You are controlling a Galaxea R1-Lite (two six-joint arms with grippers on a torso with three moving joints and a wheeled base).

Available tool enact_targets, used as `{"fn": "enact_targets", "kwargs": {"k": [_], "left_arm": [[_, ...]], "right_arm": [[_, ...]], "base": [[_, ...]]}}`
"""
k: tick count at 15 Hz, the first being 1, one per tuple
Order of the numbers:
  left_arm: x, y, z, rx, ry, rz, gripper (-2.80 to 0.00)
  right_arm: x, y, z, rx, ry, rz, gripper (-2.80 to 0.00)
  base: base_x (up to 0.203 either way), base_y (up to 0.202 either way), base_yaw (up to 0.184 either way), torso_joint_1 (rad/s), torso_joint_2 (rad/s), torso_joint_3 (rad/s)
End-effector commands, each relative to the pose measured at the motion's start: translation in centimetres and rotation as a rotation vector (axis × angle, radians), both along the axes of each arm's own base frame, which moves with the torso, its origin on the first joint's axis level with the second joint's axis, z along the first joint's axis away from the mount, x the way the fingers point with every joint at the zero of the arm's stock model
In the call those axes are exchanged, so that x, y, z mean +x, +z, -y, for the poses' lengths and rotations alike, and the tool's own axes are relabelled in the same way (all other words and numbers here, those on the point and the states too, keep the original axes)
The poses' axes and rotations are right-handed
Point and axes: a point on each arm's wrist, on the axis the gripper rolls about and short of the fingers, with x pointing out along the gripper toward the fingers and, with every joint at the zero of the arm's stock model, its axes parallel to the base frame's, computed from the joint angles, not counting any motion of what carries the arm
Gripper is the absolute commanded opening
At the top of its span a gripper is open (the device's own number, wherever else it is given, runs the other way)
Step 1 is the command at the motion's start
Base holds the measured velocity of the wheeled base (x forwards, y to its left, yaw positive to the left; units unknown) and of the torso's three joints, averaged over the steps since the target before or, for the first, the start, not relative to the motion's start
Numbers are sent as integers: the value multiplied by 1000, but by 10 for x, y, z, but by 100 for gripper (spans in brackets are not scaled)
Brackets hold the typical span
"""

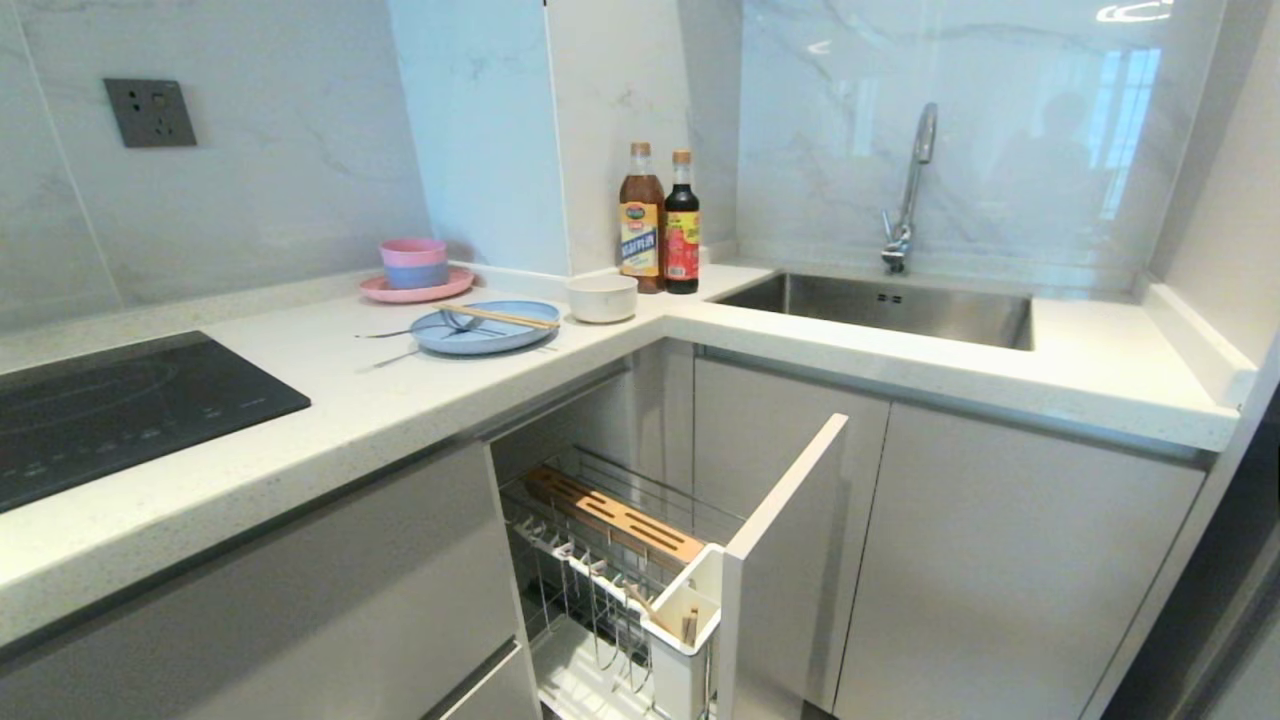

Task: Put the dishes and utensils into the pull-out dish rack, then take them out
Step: Pick up the chopsticks and place it in the cupboard

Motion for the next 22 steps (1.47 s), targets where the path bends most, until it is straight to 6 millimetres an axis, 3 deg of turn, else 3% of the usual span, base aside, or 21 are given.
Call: {"fn": "enact_targets", "kwargs": {"k": [1, 5, 8, 12, 14, 19, 22], "left_arm": [[-56, -8, -16, -2, 64, 93, -280], [-123, -57, -23, 63, 107, 156, -280], [-155, -123, -23, 152, 138, 154, -280], [-153, -201, -20, 221, 167, 227, -280], [-153, -224, -18, 235, 125, 276, -280], [-129, -264, -18, 174, 90, 220, -280], [-113, -298, -18, 175, 85, 163, -280]], "right_arm": [[0, 0, 0, 0, 0, -2, -280], [0, 0, 0, 0, 0, -2, -280], [0, 0, 0, 0, 0, -2, -280], [0, 0, 0, 0, 0, -2, -280], [0, 0, 0, 0, 0, -2, -280], [0, 0, 0, 0, 0, -2, -280], [0, 0, 0, 0, 0, -2, -280]], "base": [[0, 0, 0, 0, 0, 0], [0, 0, 0, 0, 0, 0], [0, 0, 0, 0, 0, 0], [0, 0, 0, 0, 0, 0], [0, 0, 0, 0, 0, 0], [0, 0, 0, 0, 0, 0], [0, 0, 0, 0, 0, 0]]}}
